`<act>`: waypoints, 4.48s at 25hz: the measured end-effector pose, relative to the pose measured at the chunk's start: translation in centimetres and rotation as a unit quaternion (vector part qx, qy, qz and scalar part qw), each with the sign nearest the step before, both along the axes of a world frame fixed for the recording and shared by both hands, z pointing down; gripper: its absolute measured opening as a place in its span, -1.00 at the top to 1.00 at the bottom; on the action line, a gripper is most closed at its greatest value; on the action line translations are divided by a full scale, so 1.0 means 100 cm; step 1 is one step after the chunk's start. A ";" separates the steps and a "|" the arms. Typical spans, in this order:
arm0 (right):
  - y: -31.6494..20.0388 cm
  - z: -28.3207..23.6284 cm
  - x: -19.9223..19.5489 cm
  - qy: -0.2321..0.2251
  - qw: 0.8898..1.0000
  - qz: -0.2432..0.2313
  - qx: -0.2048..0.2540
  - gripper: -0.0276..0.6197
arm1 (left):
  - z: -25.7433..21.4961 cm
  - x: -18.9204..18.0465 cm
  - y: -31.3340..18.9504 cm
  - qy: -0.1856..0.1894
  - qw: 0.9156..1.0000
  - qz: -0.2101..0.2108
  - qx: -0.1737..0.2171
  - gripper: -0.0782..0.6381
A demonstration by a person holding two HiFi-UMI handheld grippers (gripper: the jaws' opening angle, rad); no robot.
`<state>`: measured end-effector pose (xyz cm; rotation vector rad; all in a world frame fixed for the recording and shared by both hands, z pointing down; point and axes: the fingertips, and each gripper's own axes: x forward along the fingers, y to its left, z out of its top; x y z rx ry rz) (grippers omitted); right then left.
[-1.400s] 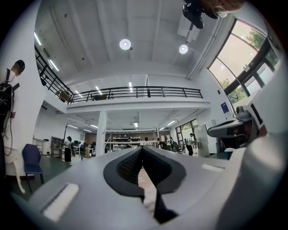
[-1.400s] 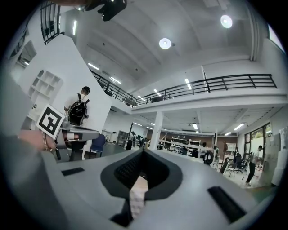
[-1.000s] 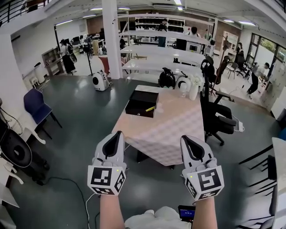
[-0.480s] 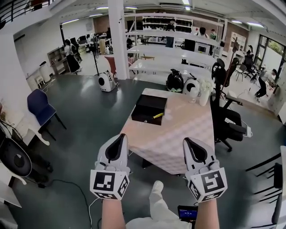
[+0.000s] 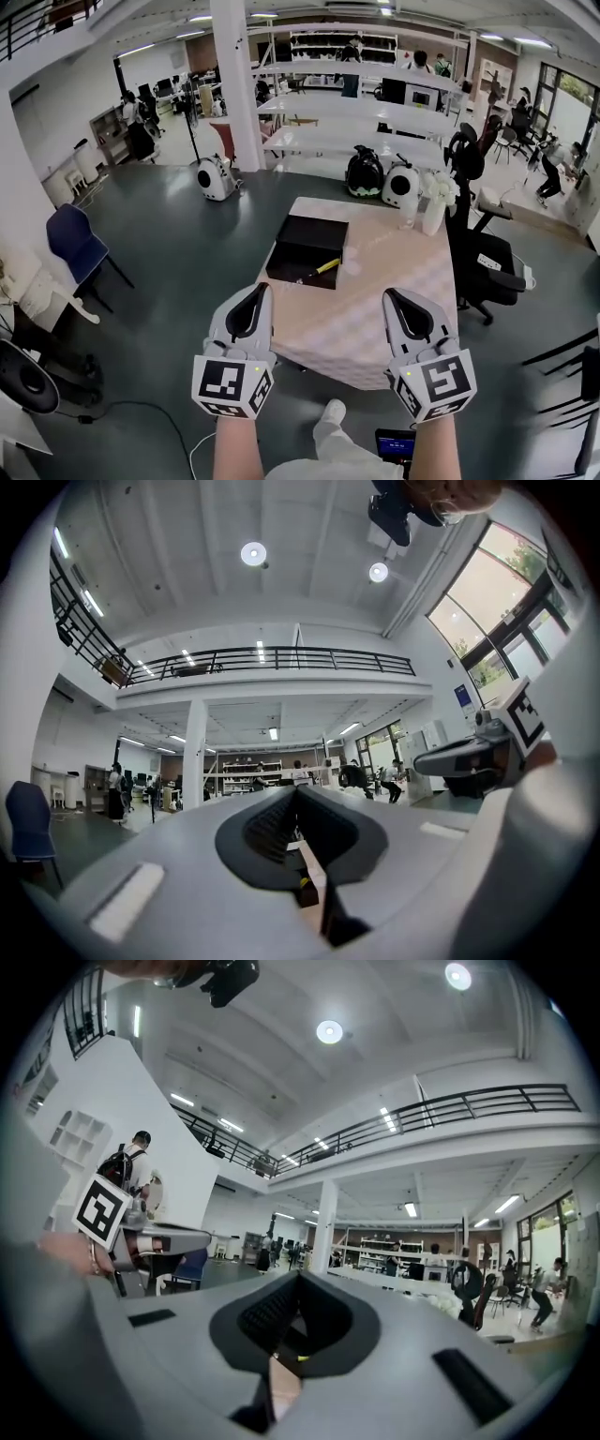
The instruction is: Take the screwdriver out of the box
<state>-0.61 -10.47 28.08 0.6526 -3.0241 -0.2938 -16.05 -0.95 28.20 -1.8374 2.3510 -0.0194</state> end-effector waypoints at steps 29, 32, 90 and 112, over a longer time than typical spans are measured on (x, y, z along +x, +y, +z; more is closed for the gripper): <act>-0.211 0.028 -0.106 0.038 0.997 0.063 -0.032 0.90 | 0.049 -0.116 -0.241 0.066 0.991 0.091 -0.066 -0.71; -0.212 0.033 -0.106 0.038 0.996 0.076 -0.035 0.90 | 0.050 -0.124 -0.242 0.076 0.990 0.095 -0.065 -0.70; -0.228 0.180 -0.036 0.150 0.931 0.275 -0.185 0.90 | 0.380 -0.091 -0.328 0.067 0.740 0.319 -0.588 0.18; -0.223 0.187 -0.033 0.174 0.928 0.274 -0.185 0.90 | 0.398 -0.104 -0.336 0.035 0.746 0.284 -0.601 0.54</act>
